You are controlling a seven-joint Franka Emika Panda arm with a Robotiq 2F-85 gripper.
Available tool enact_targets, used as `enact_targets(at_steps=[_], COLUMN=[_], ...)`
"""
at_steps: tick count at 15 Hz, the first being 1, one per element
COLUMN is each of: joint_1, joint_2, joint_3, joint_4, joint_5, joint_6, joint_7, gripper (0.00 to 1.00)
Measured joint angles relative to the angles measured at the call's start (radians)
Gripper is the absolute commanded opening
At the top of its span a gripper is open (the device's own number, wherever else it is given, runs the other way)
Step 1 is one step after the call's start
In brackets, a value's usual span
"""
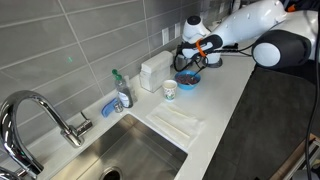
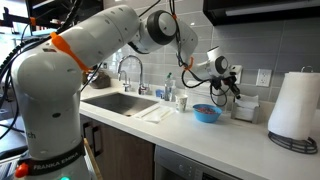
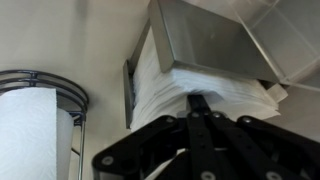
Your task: Remove one napkin from the silver napkin holder and put it on the counter next to the paper cup on the left
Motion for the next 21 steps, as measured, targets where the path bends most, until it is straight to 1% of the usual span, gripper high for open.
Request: enact_targets(at_steps=[8,18,21], joint_1=[0.000,-0.001,-0.001], joint_2=[-0.006,-0.032,-0.044], joint_3=[-0.006,-0.016,-0.025], joint_4=[0.027,0.028,0.027], joint_5=[0.010,0.027,0.027], joint_6=[0.000,-0.001,-0.018], joint_7=[0.013,0.027,0.035], gripper=[0.00,0.00,0.00])
